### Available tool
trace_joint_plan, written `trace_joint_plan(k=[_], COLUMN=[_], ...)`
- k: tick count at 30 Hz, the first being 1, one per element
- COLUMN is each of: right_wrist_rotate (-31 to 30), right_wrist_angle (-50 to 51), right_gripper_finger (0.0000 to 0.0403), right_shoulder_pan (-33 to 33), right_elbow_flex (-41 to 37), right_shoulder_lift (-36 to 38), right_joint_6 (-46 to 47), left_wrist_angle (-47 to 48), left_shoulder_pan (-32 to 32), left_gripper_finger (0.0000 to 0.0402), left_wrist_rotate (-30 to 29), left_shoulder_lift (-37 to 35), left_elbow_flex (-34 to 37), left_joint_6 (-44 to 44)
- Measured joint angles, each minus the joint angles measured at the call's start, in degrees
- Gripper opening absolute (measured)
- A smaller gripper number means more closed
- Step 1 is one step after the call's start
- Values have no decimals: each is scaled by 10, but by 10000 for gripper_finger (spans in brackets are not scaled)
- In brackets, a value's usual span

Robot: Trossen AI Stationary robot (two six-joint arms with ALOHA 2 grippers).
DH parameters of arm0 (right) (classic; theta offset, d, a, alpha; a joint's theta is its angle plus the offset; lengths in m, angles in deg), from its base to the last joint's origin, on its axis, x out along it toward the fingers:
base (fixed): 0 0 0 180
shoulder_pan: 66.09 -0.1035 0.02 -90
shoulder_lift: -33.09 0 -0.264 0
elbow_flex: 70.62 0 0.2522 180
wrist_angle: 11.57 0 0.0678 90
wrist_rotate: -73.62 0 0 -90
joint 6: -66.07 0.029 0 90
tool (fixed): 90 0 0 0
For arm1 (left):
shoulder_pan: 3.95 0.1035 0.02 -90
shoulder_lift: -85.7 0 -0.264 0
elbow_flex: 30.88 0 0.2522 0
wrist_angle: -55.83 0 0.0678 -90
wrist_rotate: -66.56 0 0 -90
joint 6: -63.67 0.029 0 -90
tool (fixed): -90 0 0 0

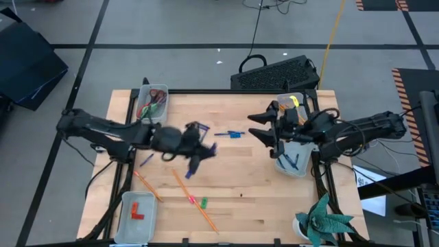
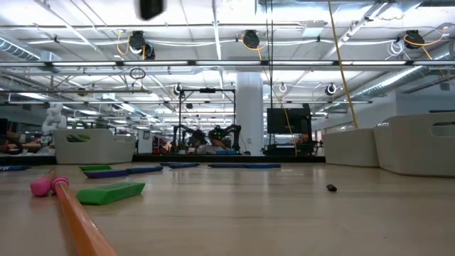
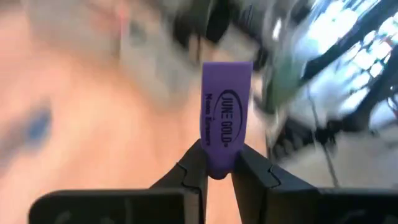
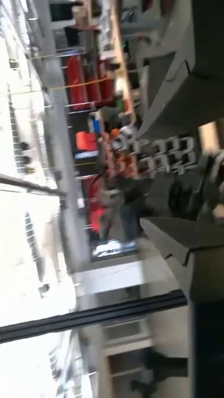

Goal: Sort crayons/erasers/pens/pencils in bins
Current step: Put the violet eraser into the bottom left gray bin

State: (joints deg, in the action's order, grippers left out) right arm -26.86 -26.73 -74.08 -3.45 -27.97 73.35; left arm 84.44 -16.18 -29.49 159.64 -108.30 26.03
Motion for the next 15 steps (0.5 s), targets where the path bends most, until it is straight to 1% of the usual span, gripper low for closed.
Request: trace_joint_plan(k=[2, 6, 10, 13, 15], right_wrist_rotate=[-1, -1, 4, 19, 37], right_wrist_angle=[49, 105, 111, 98, 90], right_gripper_finger=[211, 203, 193, 188, 188], right_shoulder_pan=[2, 5, 12, 19, 20], right_elbow_flex=[0, 0, 0, 0, 0], right_shoulder_lift=[7, 4, -11, -18, -20], right_joint_6=[-2, 9, 16, 17, 16], left_wrist_angle=[100, 242, 268, 291, 297], left_shoulder_pan=[-43, -147, -269, -345, -384], left_gripper_finger=[51, 52, 52, 52, 52], left_wrist_rotate=[28, 118, 176, 183, 182], left_shoulder_lift=[-19, -28, -22, -4, 9], left_elbow_flex=[0, 1, 5, 11, 16], left_joint_6=[-113, -371, -623, -791, -877])
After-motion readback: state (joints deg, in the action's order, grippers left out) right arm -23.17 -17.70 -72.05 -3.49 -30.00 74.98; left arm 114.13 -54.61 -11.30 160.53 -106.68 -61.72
